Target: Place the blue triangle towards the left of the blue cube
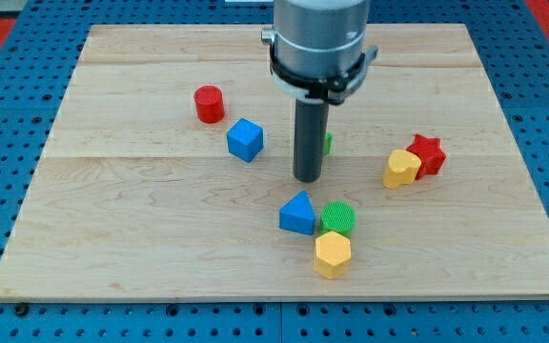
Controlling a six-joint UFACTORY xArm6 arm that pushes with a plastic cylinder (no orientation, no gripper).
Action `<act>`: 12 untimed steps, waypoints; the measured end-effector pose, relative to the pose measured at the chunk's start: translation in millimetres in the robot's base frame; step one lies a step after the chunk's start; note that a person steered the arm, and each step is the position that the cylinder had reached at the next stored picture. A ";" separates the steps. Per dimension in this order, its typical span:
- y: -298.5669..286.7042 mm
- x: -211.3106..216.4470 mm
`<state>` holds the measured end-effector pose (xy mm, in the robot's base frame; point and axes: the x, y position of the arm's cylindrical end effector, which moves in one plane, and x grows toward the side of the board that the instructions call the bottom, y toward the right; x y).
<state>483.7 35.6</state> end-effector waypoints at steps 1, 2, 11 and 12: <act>30.7 33.4; 26.6 48.3; -146.1 42.4; -185.7 40.2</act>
<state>523.9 -150.1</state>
